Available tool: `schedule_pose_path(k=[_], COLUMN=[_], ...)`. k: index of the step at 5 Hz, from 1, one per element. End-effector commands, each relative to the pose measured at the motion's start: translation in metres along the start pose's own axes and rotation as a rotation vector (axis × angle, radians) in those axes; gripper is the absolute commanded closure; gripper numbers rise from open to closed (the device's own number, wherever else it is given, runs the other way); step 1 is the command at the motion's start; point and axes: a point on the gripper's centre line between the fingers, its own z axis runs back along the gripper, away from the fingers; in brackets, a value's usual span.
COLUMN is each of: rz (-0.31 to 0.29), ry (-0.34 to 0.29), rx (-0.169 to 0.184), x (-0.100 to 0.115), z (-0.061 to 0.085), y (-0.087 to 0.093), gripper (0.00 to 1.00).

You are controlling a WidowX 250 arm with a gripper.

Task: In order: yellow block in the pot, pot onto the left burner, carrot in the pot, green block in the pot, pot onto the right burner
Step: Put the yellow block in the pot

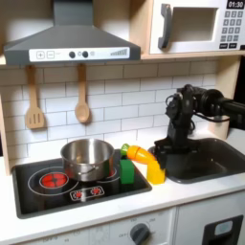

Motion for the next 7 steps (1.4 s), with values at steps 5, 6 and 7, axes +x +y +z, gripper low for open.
schedule_pose_path(k=[5,6,7], rz=[0.034,0.045,0.056], ry=[-0.057,-0.033,-0.015], rx=[-0.047,-0.053,-0.065], x=[0.008,0.005,0.003], z=[-0.004,-0.014,-0.022], y=[0.022,0.025,0.026], gripper=[0.00,0.00,0.00])
